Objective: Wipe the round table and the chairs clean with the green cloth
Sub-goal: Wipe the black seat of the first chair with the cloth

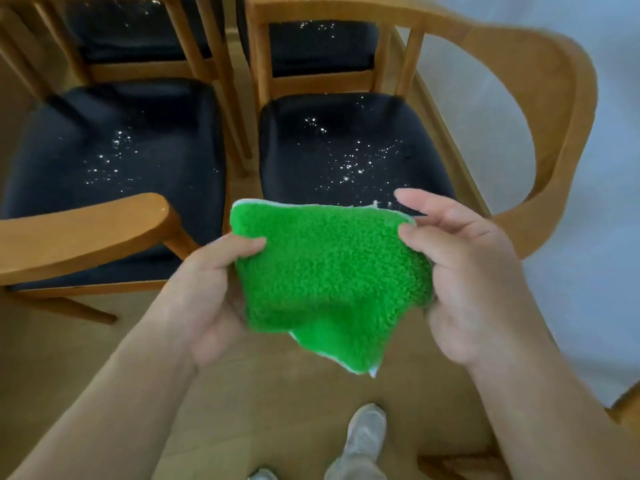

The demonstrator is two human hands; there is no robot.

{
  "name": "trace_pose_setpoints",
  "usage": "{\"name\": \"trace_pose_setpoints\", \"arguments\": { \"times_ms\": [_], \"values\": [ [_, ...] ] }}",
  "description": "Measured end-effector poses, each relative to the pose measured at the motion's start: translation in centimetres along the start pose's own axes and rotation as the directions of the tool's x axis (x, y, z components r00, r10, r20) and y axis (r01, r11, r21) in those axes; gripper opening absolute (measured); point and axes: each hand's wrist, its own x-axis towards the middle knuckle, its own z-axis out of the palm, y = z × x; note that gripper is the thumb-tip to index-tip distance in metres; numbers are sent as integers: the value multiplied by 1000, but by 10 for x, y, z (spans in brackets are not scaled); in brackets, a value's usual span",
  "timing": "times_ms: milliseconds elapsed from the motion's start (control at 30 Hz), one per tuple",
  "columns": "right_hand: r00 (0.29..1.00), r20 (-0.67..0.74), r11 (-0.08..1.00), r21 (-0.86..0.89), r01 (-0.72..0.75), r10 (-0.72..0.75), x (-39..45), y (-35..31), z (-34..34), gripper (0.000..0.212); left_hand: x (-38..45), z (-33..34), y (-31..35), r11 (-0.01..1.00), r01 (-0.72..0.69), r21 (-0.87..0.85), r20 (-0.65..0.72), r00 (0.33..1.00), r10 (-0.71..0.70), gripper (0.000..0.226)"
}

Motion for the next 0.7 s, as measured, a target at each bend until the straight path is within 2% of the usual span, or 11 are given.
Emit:
{"name": "trace_pose_setpoints", "arguments": {
  "times_ms": [67,133,167,200,267,400,467,533,567,633,700],
  "values": [
    [986,-131,955,-290,62,-104,22,8,-19,27,23,22,13,940,-156,303,-118,973,200,13],
    [965,-131,761,-642,91,-226,33,19,-35,28,38,40,17,670,-184,719,-139,907,398,21],
    [958,-86,627,-771,110,-273,32,23,-37,30,44,45,14,537,-150,830,-116,896,429,29],
    [948,-37,531,-835,144,-315,31,28,-35,32,46,46,6,478,-114,871,-104,908,406,35],
    [929,67,469,-849,244,-363,24,34,-20,36,45,44,-8,517,-28,855,-165,932,323,39],
    [837,343,341,-796,500,-427,12,44,28,38,42,34,-25,709,-21,704,-203,952,230,35],
    [843,415,341,-782,522,-341,16,45,50,37,38,31,-29,797,-4,604,-218,961,170,27],
    [865,468,306,-809,501,-180,23,49,64,34,37,25,-32,796,20,605,-204,970,130,14],
    [862,489,214,-835,507,-133,27,53,67,39,36,22,-32,774,17,633,-176,977,122,14],
    [865,496,53,-864,500,-80,34,61,63,57,33,19,-28,750,-24,661,-125,982,141,19],
    [864,498,1,-867,499,-75,34,65,56,63,32,21,-24,775,-63,629,-115,978,174,19]
  ]
}}
